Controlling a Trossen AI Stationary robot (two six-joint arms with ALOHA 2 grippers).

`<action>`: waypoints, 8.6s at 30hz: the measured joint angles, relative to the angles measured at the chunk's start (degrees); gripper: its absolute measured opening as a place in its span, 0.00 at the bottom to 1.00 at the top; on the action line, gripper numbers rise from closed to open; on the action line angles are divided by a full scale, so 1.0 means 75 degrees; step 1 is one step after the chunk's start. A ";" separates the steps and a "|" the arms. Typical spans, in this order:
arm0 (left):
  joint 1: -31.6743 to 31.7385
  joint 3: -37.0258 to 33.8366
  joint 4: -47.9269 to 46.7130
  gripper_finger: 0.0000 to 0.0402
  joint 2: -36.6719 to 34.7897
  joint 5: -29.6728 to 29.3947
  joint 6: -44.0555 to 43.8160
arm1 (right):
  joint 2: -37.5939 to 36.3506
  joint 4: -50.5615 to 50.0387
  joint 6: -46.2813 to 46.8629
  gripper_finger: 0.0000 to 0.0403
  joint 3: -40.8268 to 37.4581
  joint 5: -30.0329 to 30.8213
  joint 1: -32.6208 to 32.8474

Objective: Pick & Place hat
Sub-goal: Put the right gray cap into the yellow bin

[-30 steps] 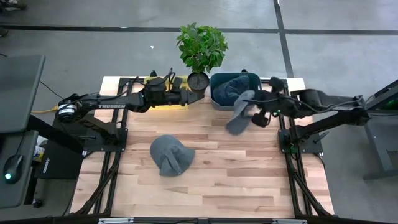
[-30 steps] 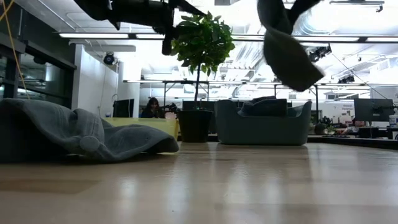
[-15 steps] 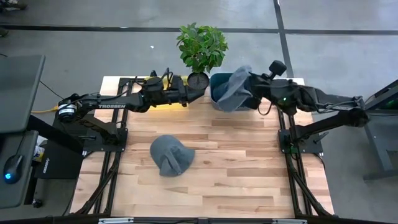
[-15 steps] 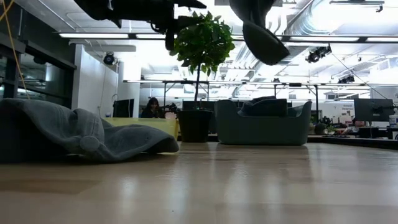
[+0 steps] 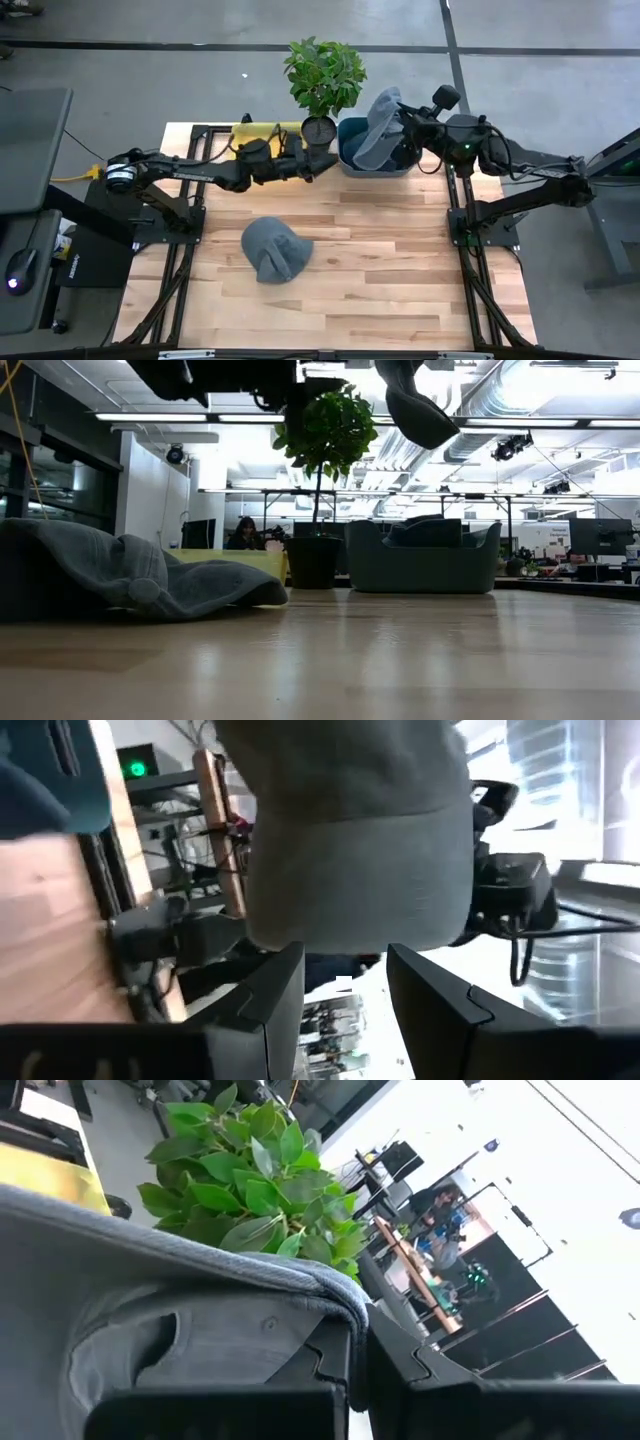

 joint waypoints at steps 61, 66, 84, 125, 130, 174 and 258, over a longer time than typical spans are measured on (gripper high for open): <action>-0.0120 0.2823 0.1513 0.81 0.2321 -0.1044 -0.1391 | -0.0078 0.1169 -0.2674 0.01 0.0006 0.0742 -0.0621; -0.0120 0.2823 0.1512 0.81 0.2322 -0.1134 -0.1401 | -0.0090 0.0991 -0.2407 0.01 0.0000 0.0655 -0.0648; -0.0120 0.2820 0.1101 0.81 0.2321 -0.1784 -0.1413 | -0.0090 0.0799 -0.2072 0.01 0.0000 0.0138 0.0034; -0.0120 0.2809 0.0151 0.74 0.2321 -0.0230 -0.1396 | -0.0125 -0.2858 0.3488 0.01 0.0000 0.0901 0.4245; -0.0123 0.2809 0.0038 0.57 0.2321 0.0338 -0.1413 | -0.0125 -0.2899 0.3702 0.01 0.0000 0.0457 0.4245; 0.0202 0.2809 -0.0011 0.01 0.2242 0.1372 0.0661 | -0.1258 -0.3690 0.6543 0.49 0.0026 -0.2179 0.4237; 0.3710 0.2172 -1.1795 0.01 -0.3435 -0.1439 0.6784 | -0.3051 -0.4483 0.7284 0.41 0.0012 0.0313 0.4009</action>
